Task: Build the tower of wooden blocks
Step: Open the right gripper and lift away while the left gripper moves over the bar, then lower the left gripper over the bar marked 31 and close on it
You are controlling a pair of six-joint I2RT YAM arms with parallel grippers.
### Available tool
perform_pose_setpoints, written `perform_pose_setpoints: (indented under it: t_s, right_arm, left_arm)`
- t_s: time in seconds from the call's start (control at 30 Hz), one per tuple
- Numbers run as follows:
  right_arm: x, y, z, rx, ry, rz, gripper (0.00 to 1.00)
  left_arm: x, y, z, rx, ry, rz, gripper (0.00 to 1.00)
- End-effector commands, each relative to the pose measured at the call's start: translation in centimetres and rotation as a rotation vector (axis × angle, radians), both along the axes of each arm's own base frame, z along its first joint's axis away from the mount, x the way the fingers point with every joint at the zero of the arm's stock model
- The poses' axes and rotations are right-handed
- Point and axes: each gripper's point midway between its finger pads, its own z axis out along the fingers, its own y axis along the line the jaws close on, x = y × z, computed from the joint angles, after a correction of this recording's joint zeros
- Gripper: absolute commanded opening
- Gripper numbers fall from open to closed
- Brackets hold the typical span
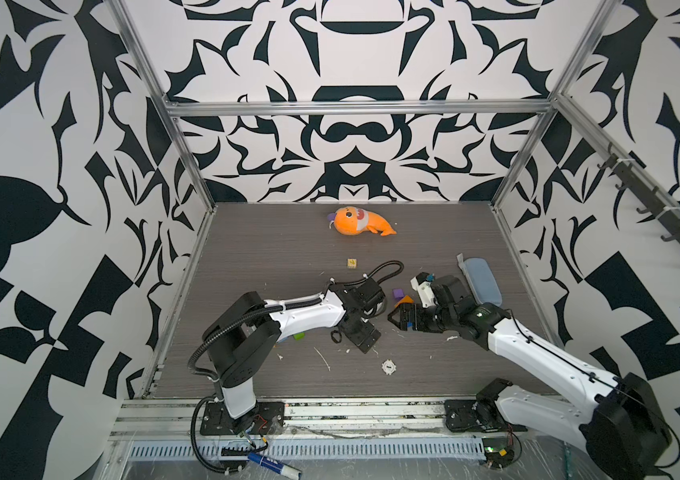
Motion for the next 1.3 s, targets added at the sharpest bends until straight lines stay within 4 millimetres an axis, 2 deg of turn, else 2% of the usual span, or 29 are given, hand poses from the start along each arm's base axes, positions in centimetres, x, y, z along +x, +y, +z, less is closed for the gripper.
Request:
perform_pose_setpoints:
  t_s: [0.0,0.47,0.8,1.27]
  right_arm:
    - [0.3,0.2,0.6,0.028,-0.016,-0.005,0.99]
    - [0.3,0.0,0.4,0.024,-0.015,-0.012,0.99]
    - [0.2,-0.1,0.3,0.02,-0.015,-0.017,0.99]
    - [0.4,-0.2,0.1,0.019,-0.008,-0.024,0.99]
  left_arm:
    - [0.7,-0.7,0.2,-0.004,-0.02,0.004,0.98]
    - [0.9,-1.5,-0.4,-0.014,-0.007,0.025,0.96]
    - [1.2,-0.9,-0.7,0.011,-0.022,0.06,0.92]
    - [0.5,-0.9,-1.7,0.044,-0.016,0.068,0.9]
